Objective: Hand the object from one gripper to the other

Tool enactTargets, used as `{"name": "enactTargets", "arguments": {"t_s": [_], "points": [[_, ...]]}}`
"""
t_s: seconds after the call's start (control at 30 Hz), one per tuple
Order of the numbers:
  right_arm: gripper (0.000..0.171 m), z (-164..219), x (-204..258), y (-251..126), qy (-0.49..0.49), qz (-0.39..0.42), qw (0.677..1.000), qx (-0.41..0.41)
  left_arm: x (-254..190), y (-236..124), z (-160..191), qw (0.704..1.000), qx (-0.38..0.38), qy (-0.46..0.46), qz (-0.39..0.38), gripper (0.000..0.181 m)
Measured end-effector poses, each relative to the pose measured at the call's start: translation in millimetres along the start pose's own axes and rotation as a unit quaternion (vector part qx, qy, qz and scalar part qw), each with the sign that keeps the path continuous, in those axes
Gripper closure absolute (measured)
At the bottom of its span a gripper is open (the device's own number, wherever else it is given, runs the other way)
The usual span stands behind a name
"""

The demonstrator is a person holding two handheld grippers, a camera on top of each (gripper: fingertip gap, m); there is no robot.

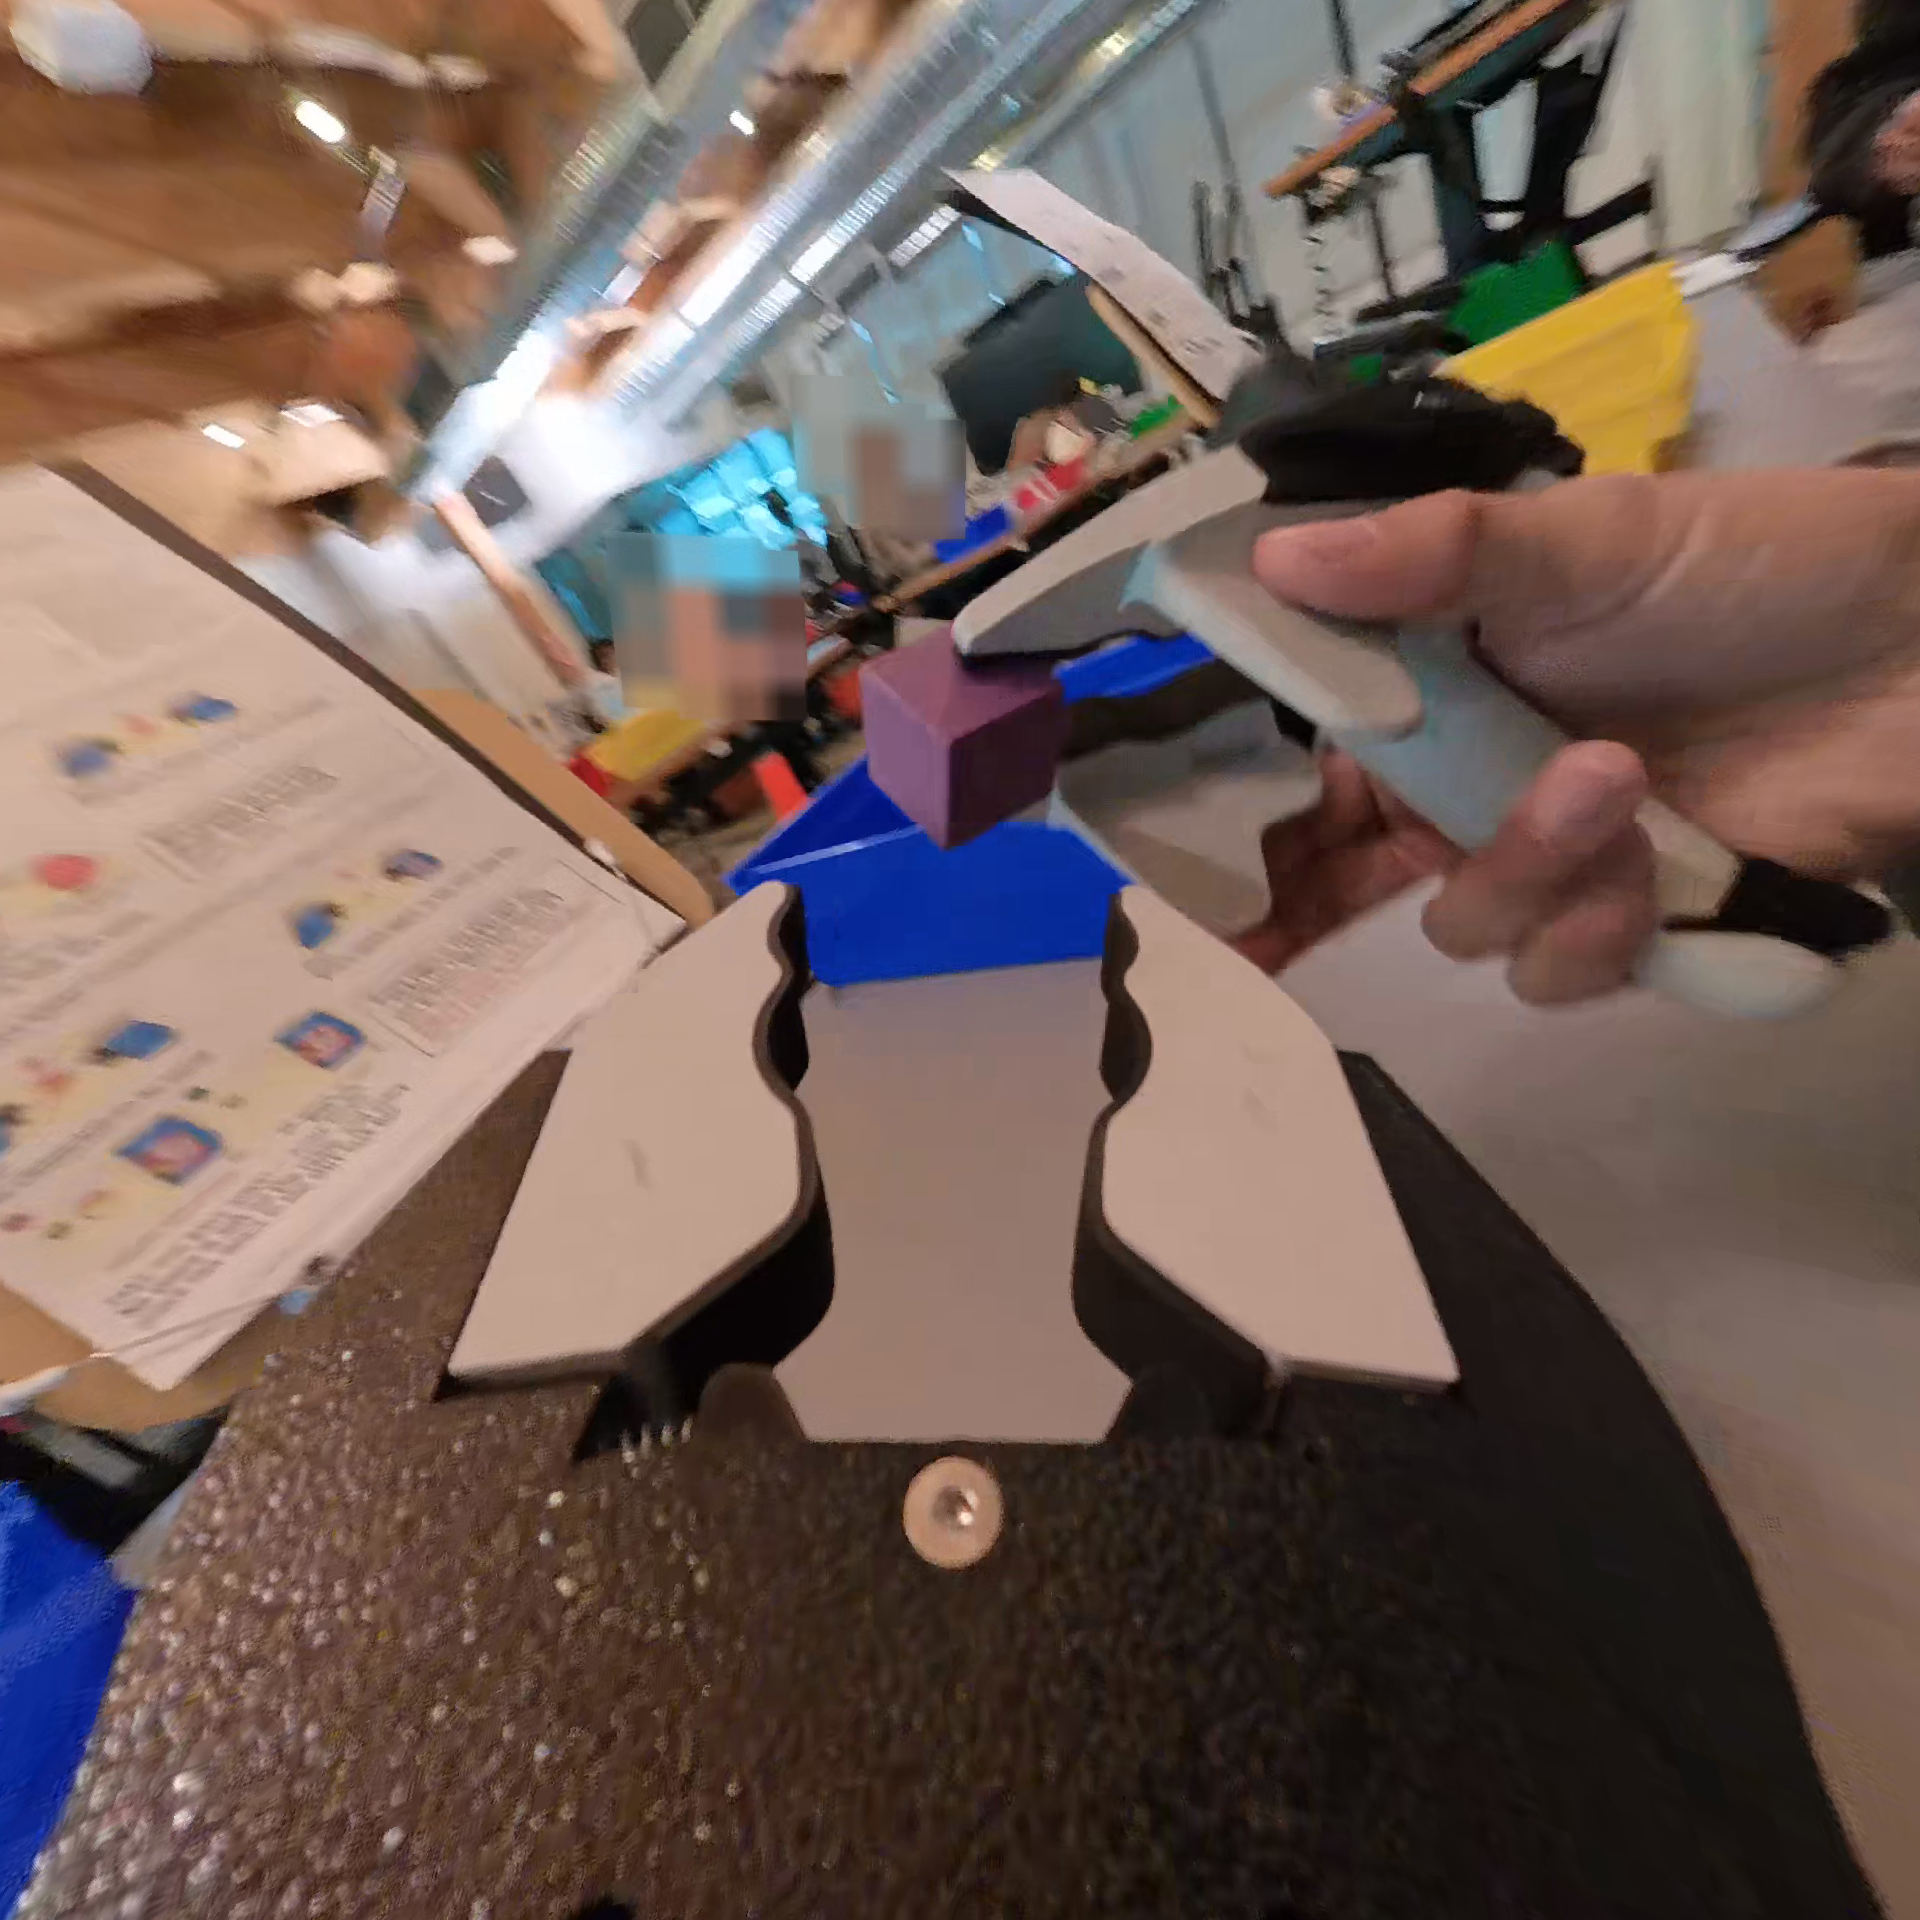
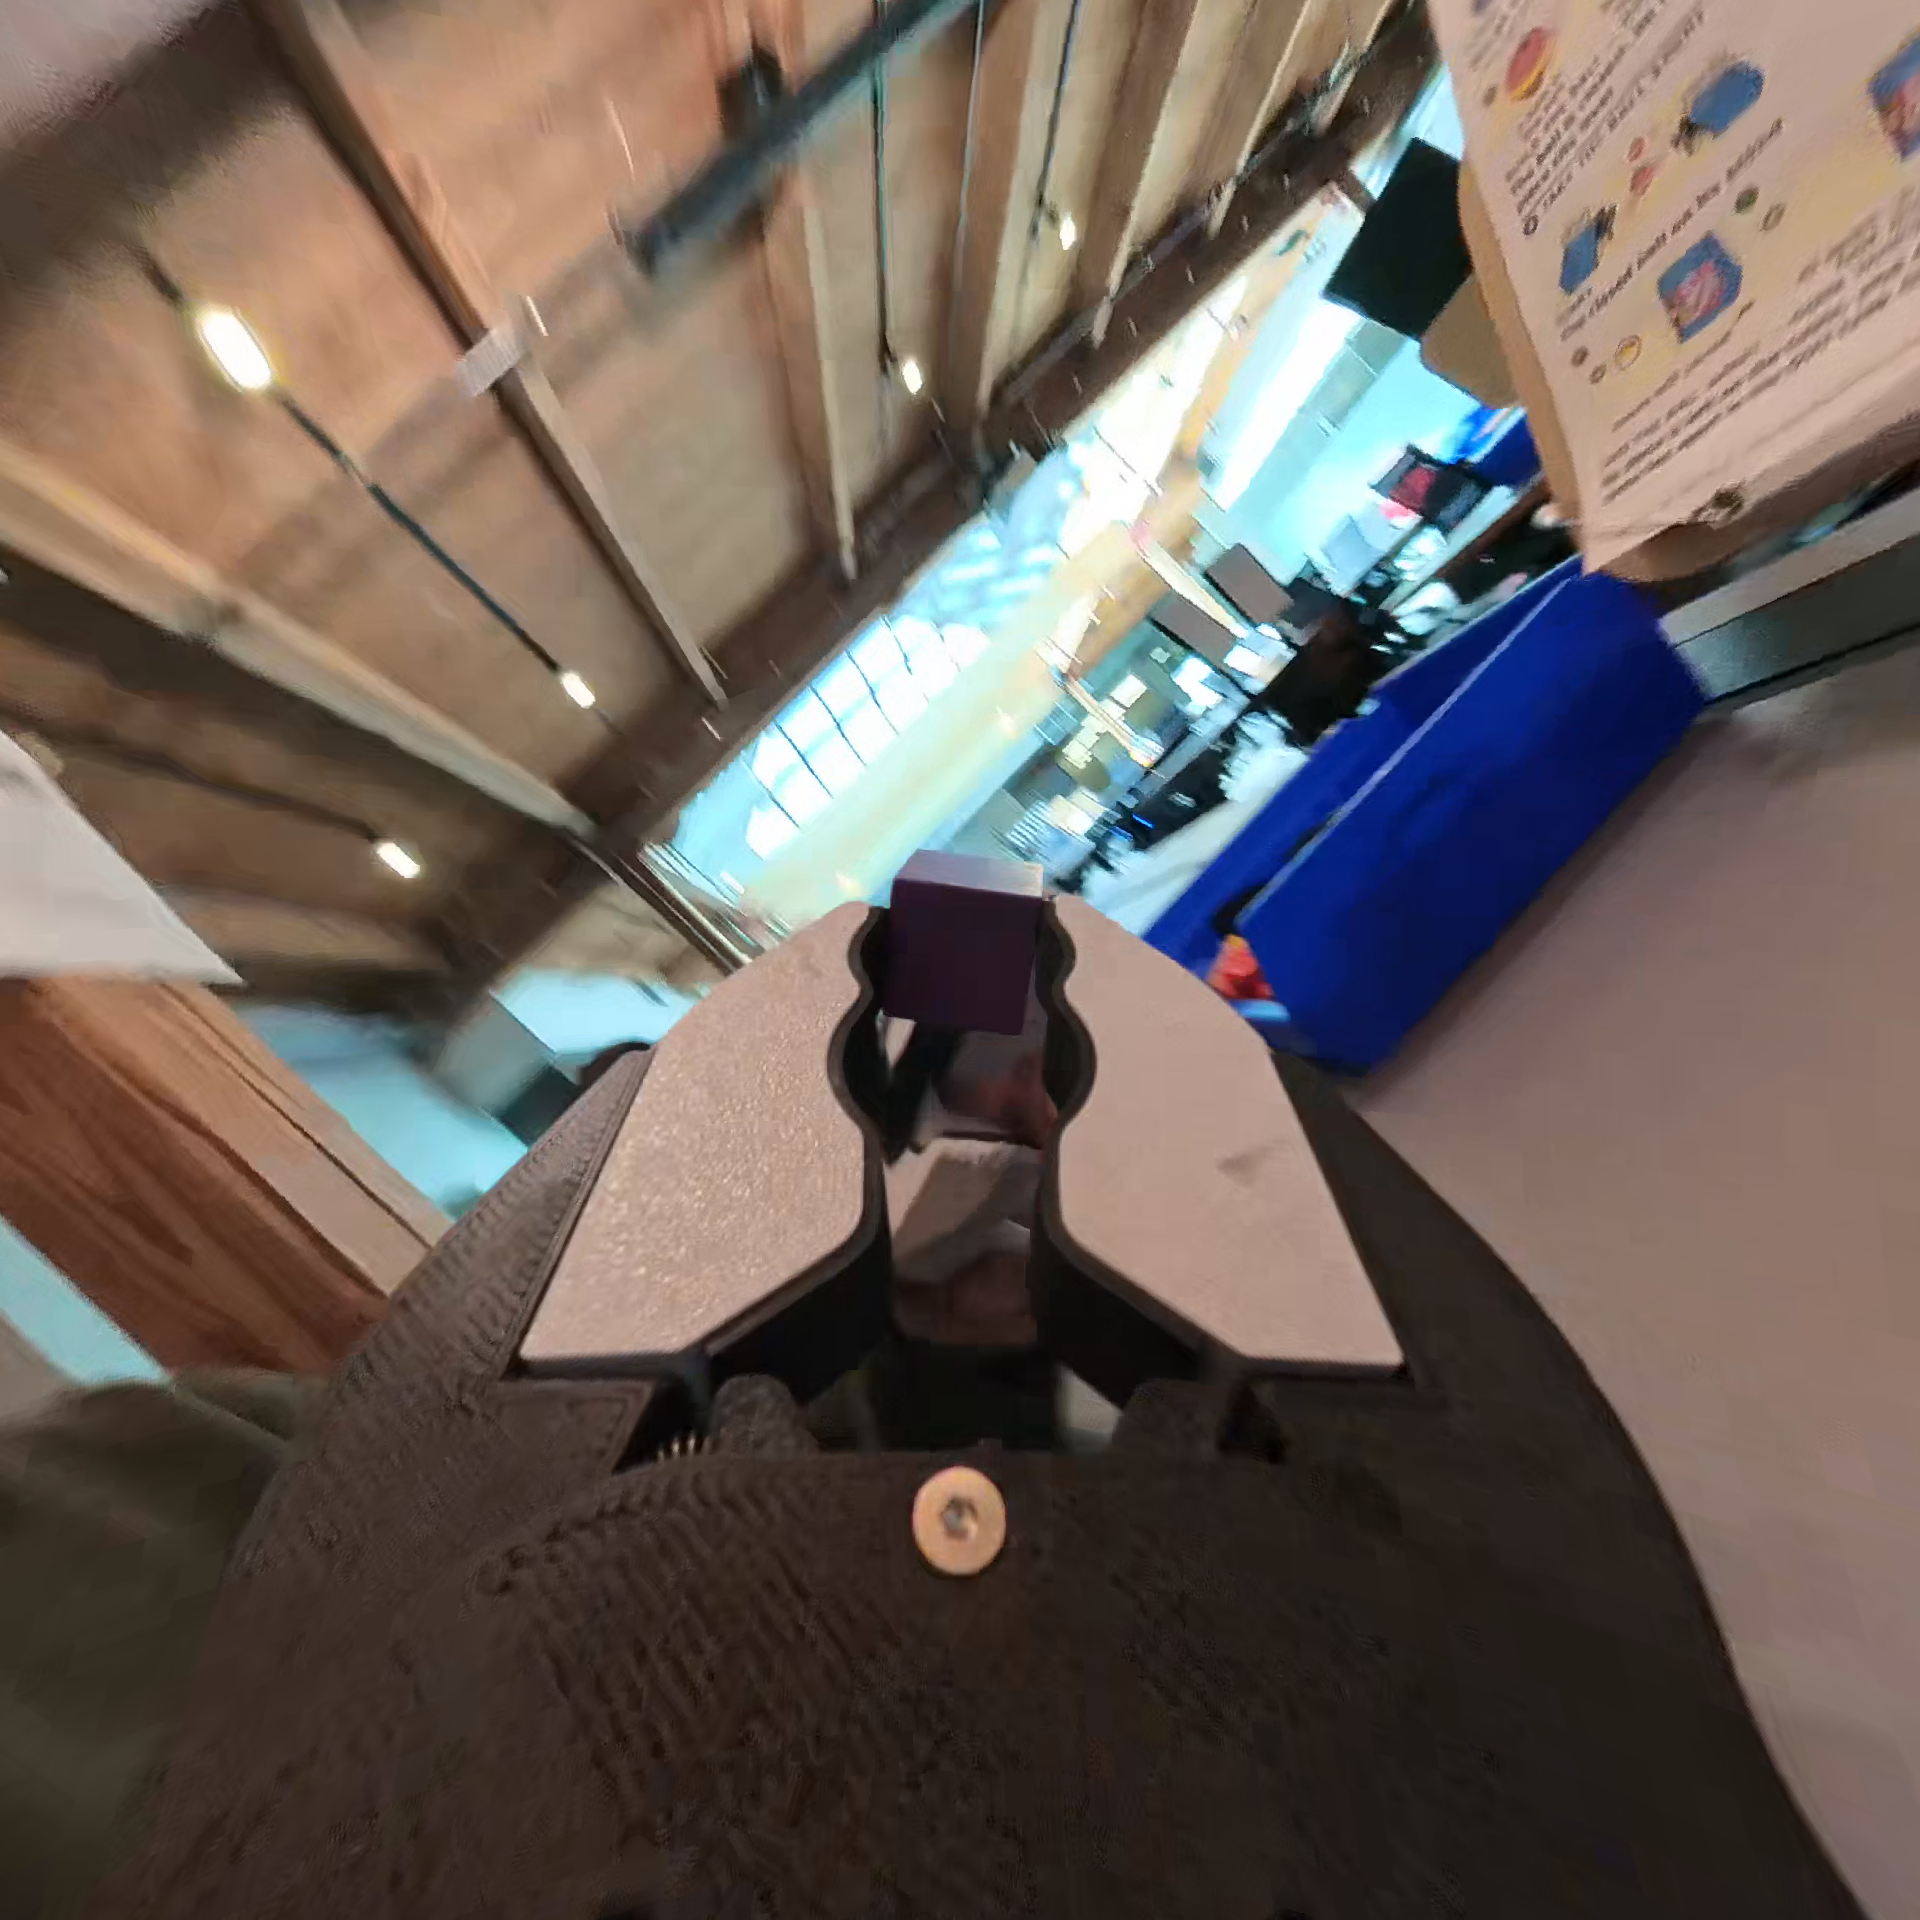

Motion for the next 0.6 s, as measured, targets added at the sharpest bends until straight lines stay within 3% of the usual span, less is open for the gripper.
{"name": "enactTargets", "arguments": {"t_s": [0.13, 0.3, 0.5, 0.6], "points": [[0.144, 10.5, -2.7, 6.3, 0.124, -0.056, 0.989, -0.063, -9.3, 2.5, -16.1, 0.993, -0.040, 0.067, -0.090, 0.135], [0.144, 21.0, 7.4, 15.5, 0.148, -0.090, 0.983, -0.065, 1.2, -4.0, -19.6, 0.983, -0.043, 0.078, -0.158, 0.154], [0.142, 19.0, 10.3, 12.5, 0.069, -0.085, 0.994, -0.008, 3.1, -5.7, -21.9, 0.993, -0.043, 0.060, -0.094, 0.154], [0.122, 15.0, 11.1, 4.6, -0.078, -0.061, 0.993, 0.067, 9.0, -8.1, -21.8, 0.999, -0.017, -0.030, -0.014, 0.154]]}}
Point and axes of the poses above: each gripper's, where its closed fingertips meet, y out along the fingers, z out of its underside, x = y × z across the jaws, the point moved 3 cm from there along -y, back along the fingers, and after that the axes turned 4 degrees about -z, right-handed, at the moved point
